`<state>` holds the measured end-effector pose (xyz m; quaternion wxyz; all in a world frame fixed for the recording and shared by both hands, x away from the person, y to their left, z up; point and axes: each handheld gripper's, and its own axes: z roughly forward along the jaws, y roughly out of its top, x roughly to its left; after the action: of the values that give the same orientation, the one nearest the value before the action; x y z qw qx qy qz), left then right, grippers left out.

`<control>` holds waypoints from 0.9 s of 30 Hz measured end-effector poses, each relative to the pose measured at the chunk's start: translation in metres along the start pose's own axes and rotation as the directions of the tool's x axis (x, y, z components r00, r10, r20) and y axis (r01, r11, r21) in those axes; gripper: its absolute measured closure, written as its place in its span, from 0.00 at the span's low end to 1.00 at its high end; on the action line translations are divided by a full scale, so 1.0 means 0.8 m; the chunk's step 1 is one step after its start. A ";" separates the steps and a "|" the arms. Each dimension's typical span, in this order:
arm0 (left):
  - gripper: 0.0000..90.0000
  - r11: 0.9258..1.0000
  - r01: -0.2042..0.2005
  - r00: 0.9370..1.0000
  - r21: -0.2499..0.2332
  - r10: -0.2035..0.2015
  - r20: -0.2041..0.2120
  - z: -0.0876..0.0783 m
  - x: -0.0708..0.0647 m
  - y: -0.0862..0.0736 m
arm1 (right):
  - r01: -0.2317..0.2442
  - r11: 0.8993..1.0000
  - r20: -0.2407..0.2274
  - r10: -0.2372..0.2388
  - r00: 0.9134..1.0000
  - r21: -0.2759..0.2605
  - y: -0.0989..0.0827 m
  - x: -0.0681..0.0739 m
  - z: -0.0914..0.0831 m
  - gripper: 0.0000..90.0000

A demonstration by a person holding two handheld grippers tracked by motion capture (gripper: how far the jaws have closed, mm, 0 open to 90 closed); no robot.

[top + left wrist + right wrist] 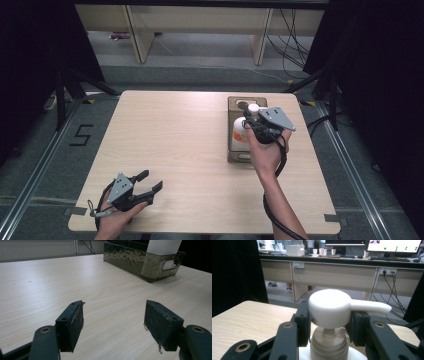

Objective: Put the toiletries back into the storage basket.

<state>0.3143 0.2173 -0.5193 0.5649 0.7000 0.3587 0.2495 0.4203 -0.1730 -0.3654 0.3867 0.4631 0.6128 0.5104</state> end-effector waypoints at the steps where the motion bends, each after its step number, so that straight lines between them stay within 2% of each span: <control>1: 0.35 1.000 0.002 1.000 0.001 -0.002 0.000 0.000 0.000 0.000 | 0.000 1.000 0.000 0.000 1.000 0.000 0.000 0.000 0.000 0.67; 9: 0.35 1.000 -0.001 1.000 -0.015 0.001 0.011 0.001 0.000 0.000 | -0.009 1.000 -0.013 0.009 1.000 0.004 -0.001 0.003 -0.001 0.67; 11: 0.35 1.000 0.000 1.000 0.002 0.000 -0.001 0.000 0.000 0.000 | -0.011 1.000 -0.013 0.011 1.000 0.003 -0.001 0.003 -0.001 0.67; 12: 0.35 1.000 -0.006 1.000 -0.013 0.006 0.010 0.001 0.001 0.000 | 0.012 1.000 -0.014 -0.012 1.000 -0.004 -0.001 0.001 -0.001 0.67; 13: 0.35 1.000 0.008 1.000 -0.013 -0.008 0.010 0.001 0.000 -0.001 | 0.012 1.000 -0.014 -0.012 1.000 -0.004 -0.001 0.001 -0.001 0.67; 14: 0.35 1.000 -0.002 1.000 -0.016 0.002 0.011 0.001 0.001 0.000 | 0.012 1.000 -0.015 -0.012 1.000 -0.002 -0.001 0.001 -0.001 0.67; 18: 0.35 1.000 0.001 1.000 -0.015 -0.001 0.011 0.001 0.000 0.000 | 0.003 1.000 -0.015 -0.003 1.000 0.009 -0.001 0.004 -0.001 0.67; 19: 0.35 1.000 0.018 1.000 -0.011 -0.018 0.006 0.001 -0.001 -0.001 | 0.003 1.000 -0.015 -0.003 1.000 0.009 -0.002 0.004 -0.001 0.67; 24: 0.35 1.000 -0.008 1.000 -0.013 0.008 0.010 0.001 0.001 0.000 | 0.010 1.000 -0.028 -0.010 1.000 0.010 -0.001 0.005 -0.001 0.66; 26: 0.35 1.000 -0.002 1.000 0.001 0.002 0.002 0.000 0.000 0.000 | 0.007 1.000 -0.031 -0.007 0.999 0.003 -0.002 0.005 -0.001 0.66; 27: 0.35 1.000 -0.002 1.000 0.002 0.002 0.002 0.000 -0.001 0.000 | 0.023 1.000 -0.024 -0.023 0.999 0.006 -0.002 0.004 -0.003 0.66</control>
<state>0.3141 0.2168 -0.5191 0.5643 0.7011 0.3576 0.2493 0.4172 -0.1706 -0.3662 0.3838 0.4511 0.6241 0.5096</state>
